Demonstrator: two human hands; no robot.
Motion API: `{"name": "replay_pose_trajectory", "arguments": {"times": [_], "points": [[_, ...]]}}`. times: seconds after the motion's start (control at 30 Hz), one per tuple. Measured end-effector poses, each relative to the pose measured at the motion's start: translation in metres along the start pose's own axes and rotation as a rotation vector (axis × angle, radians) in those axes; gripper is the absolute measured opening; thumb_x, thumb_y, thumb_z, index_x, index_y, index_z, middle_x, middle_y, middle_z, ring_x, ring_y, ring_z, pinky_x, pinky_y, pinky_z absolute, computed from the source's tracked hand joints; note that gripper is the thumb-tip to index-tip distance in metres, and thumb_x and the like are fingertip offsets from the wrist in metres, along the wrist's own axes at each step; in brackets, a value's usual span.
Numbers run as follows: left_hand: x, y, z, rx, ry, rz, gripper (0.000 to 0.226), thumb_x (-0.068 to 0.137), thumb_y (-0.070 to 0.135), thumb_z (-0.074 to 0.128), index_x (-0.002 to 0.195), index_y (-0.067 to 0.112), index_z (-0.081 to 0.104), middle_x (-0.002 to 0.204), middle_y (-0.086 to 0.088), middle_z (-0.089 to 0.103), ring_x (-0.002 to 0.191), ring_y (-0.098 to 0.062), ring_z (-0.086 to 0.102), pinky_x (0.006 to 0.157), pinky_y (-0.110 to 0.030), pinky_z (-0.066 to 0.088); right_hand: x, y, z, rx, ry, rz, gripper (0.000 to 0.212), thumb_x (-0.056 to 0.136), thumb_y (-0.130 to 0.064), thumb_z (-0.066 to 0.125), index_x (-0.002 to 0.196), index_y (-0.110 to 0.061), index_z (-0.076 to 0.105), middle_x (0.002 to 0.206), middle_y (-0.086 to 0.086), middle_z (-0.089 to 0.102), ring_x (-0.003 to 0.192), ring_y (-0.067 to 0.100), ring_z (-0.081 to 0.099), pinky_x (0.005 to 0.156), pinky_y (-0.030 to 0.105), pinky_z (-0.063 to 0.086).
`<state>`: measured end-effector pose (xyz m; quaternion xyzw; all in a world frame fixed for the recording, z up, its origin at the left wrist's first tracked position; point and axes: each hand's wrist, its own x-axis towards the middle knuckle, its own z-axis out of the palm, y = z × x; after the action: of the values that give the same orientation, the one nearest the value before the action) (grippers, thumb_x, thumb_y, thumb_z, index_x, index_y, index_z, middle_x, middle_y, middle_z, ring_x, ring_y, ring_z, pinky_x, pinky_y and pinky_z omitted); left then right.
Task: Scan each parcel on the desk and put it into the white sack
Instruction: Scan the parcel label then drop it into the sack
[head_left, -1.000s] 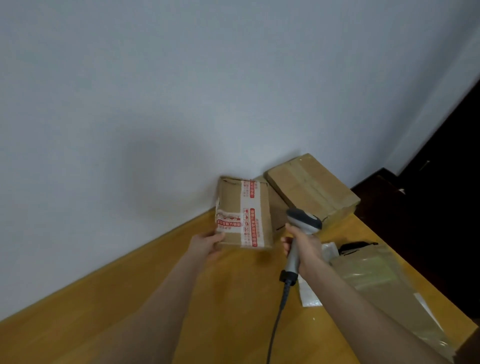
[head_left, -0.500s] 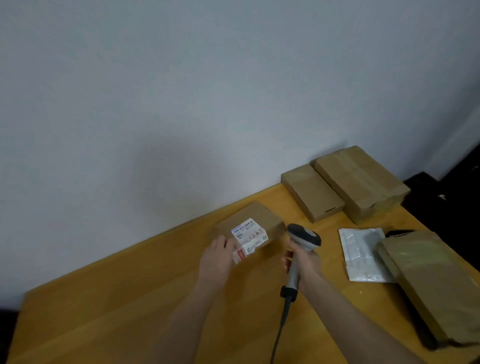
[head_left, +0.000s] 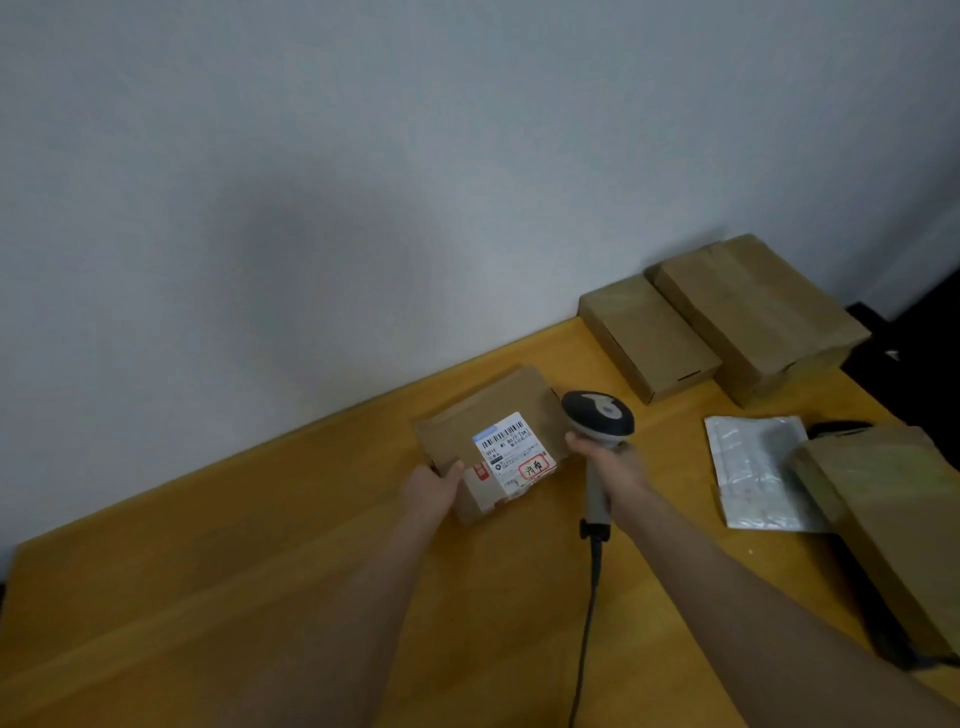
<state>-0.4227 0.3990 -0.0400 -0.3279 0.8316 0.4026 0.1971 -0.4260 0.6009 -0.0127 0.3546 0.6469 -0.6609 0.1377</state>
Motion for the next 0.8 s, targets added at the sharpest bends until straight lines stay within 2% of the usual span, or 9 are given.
{"name": "replay_pose_trajectory", "arguments": {"times": [0.1, 0.2, 0.37, 0.4, 0.47, 0.53, 0.6, 0.67, 0.8], "points": [[0.000, -0.006, 0.006, -0.332, -0.039, -0.066, 0.046, 0.095, 0.028, 0.055, 0.134, 0.004, 0.048, 0.132, -0.016, 0.054, 0.118, -0.033, 0.053, 0.092, -0.041, 0.049, 0.004, 0.007, 0.006, -0.049, -0.070, 0.018, 0.042, 0.082, -0.022, 0.076, 0.116, -0.003, 0.059, 0.110, 0.008, 0.062, 0.111, 0.026, 0.053, 0.092, 0.036, 0.041], [0.001, -0.015, -0.012, -0.525, -0.117, -0.108, 0.048, 0.095, 0.023, 0.056, 0.141, 0.019, 0.042, 0.134, -0.013, 0.052, 0.115, -0.034, 0.053, 0.087, -0.045, 0.051, -0.001, 0.015, 0.009, -0.014, -0.060, 0.004, 0.032, 0.082, -0.016, 0.075, 0.108, -0.008, 0.060, 0.110, 0.009, 0.062, 0.114, 0.026, 0.054, 0.097, 0.038, 0.043], [-0.016, -0.024, -0.060, -0.627, -0.131, -0.064, 0.056, 0.091, 0.016, 0.062, 0.142, 0.016, 0.039, 0.131, -0.016, 0.055, 0.100, -0.028, 0.057, 0.070, -0.033, 0.050, -0.032, 0.009, 0.015, -0.032, -0.120, -0.018, 0.035, 0.081, -0.021, 0.077, 0.108, -0.015, 0.057, 0.111, 0.006, 0.062, 0.112, 0.026, 0.052, 0.101, 0.045, 0.043], [-0.021, -0.027, -0.069, -0.622, -0.110, -0.051, 0.057, 0.091, 0.016, 0.062, 0.143, 0.012, 0.038, 0.131, -0.016, 0.055, 0.102, -0.028, 0.057, 0.073, -0.031, 0.049, -0.043, 0.006, 0.017, -0.032, -0.118, -0.032, 0.033, 0.081, -0.021, 0.076, 0.107, -0.015, 0.056, 0.106, 0.004, 0.062, 0.108, 0.025, 0.054, 0.098, 0.045, 0.046], [-0.031, -0.036, -0.088, -0.631, -0.093, -0.028, 0.056, 0.091, 0.014, 0.061, 0.142, 0.003, 0.039, 0.130, -0.017, 0.056, 0.103, -0.026, 0.058, 0.075, -0.028, 0.048, -0.069, 0.000, 0.020, 0.003, -0.111, -0.055, 0.023, 0.083, -0.020, 0.074, 0.097, -0.013, 0.058, 0.094, 0.004, 0.064, 0.093, 0.024, 0.061, 0.078, 0.038, 0.055], [-0.041, -0.043, -0.104, -0.646, -0.106, 0.005, 0.053, 0.092, 0.012, 0.060, 0.139, -0.001, 0.041, 0.127, -0.017, 0.058, 0.098, -0.023, 0.060, 0.073, -0.025, 0.050, -0.101, -0.003, 0.022, 0.031, -0.169, -0.067, 0.017, 0.085, -0.020, 0.072, 0.093, -0.009, 0.062, 0.081, 0.007, 0.068, 0.070, 0.020, 0.065, 0.060, 0.028, 0.051], [-0.052, -0.049, -0.116, -0.676, -0.114, 0.038, 0.052, 0.091, 0.011, 0.060, 0.139, -0.002, 0.042, 0.126, -0.017, 0.059, 0.099, -0.023, 0.062, 0.075, -0.027, 0.053, -0.134, -0.002, 0.025, -0.014, -0.257, -0.092, 0.013, 0.087, -0.019, 0.069, 0.090, -0.008, 0.064, 0.064, 0.005, 0.066, 0.053, 0.014, 0.058, 0.054, 0.024, 0.046], [-0.061, -0.054, -0.125, -0.712, -0.116, 0.067, 0.051, 0.091, 0.009, 0.060, 0.138, -0.002, 0.042, 0.124, -0.016, 0.060, 0.101, -0.024, 0.063, 0.081, -0.030, 0.053, -0.163, 0.002, 0.031, -0.070, -0.293, -0.130, 0.009, 0.089, -0.017, 0.067, 0.087, -0.008, 0.064, 0.054, 0.002, 0.061, 0.047, 0.012, 0.053, 0.050, 0.023, 0.044], [-0.074, -0.065, -0.136, -0.734, -0.094, 0.107, 0.051, 0.091, 0.007, 0.060, 0.137, -0.002, 0.042, 0.127, -0.016, 0.059, 0.106, -0.027, 0.062, 0.091, -0.037, 0.052, -0.204, 0.016, 0.046, -0.151, -0.300, -0.183, 0.012, 0.089, -0.015, 0.066, 0.080, -0.007, 0.063, 0.052, 0.001, 0.060, 0.046, 0.012, 0.053, 0.050, 0.023, 0.045]]}}
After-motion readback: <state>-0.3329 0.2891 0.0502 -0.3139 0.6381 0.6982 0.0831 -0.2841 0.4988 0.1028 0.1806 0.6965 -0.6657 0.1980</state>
